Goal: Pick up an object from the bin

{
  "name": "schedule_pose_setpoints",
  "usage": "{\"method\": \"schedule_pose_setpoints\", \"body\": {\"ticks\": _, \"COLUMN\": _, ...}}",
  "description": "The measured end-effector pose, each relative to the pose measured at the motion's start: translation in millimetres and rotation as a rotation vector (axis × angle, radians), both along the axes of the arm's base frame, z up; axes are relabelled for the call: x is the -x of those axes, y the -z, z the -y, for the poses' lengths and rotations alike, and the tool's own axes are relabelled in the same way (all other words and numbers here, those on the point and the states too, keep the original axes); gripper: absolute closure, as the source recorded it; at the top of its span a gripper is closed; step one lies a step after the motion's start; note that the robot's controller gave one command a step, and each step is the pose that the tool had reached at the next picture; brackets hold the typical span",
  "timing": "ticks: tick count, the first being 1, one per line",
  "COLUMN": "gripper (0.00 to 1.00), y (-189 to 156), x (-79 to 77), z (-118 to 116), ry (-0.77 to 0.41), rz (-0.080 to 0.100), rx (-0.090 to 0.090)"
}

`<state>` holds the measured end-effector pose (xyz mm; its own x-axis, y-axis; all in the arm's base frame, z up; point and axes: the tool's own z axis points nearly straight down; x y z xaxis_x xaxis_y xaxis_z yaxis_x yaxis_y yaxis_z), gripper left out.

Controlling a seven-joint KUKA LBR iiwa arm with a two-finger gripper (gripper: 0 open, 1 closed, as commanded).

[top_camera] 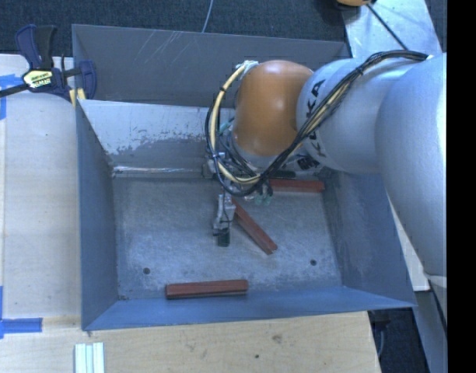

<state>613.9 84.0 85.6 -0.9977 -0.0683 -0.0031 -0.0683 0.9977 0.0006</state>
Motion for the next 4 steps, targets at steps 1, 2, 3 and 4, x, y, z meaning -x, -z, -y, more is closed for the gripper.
{"method": "schedule_pose_setpoints", "body": {"ticks": 1, "gripper": 1.0, "y": -1, "x": 12.6, "z": 72, "ry": -0.118, "rz": -0.001, "rx": 0.001}}
{"method": "schedule_pose_setpoints", "body": {"ticks": 2, "gripper": 0.0, "y": -1, "x": 12.8, "z": 72, "ry": -0.118, "rz": -0.002, "rx": 0.0}}
{"method": "schedule_pose_setpoints", "body": {"ticks": 3, "gripper": 0.0, "y": -1, "x": 12.9, "z": 72, "ry": -0.117, "rz": -0.002, "rx": 0.0}}
{"method": "schedule_pose_setpoints", "body": {"ticks": 4, "gripper": 1.0, "y": 13, "x": 54.6, "z": 43, "ry": -0.335, "rz": 0.006, "rx": 0.002}}
